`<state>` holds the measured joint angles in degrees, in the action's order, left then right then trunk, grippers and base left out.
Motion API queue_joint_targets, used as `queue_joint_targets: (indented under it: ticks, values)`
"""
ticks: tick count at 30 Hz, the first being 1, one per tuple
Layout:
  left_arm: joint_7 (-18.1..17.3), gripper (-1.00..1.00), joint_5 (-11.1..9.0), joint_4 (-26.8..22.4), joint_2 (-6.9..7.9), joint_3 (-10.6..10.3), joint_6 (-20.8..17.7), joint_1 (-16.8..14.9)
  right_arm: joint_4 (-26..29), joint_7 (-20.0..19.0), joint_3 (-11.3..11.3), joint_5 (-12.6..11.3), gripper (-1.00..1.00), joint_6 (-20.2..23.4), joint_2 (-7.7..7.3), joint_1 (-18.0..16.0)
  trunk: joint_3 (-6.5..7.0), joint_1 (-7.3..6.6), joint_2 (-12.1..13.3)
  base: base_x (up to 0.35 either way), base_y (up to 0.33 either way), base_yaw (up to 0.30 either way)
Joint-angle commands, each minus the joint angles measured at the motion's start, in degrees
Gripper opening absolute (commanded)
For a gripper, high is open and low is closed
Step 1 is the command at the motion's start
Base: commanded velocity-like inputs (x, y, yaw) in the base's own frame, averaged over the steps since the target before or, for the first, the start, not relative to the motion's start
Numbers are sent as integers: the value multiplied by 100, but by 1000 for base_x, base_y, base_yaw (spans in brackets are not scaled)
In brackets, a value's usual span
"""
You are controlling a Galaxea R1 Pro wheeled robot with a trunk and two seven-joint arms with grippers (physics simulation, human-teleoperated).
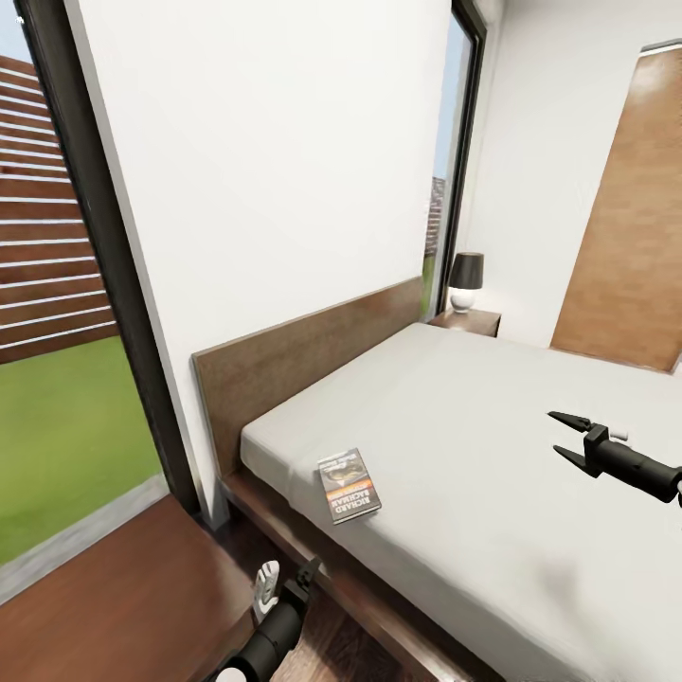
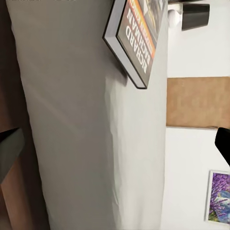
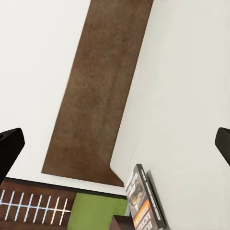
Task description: In the bedroom, move the book from the bed onto either nightstand, and place the two sandals side by side next to the bed.
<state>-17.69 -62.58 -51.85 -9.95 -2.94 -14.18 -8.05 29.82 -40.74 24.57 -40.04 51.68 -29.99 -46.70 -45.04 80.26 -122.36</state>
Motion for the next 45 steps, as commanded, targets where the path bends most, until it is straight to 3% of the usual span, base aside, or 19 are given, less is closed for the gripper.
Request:
queue_joint_targets:
  ticks: [1,45]
  values:
    - [-10,100,-60,-1,2,4,-41,-3,-3,-22,22,22,100,26,2,-6,-6,-1,-3,0,0,-18]
    - [-24,100,-52,-1,2,13,-41,-4,-3,-22,13,23,100,26,10,-6,-6,-1,-3,25,0,-2]
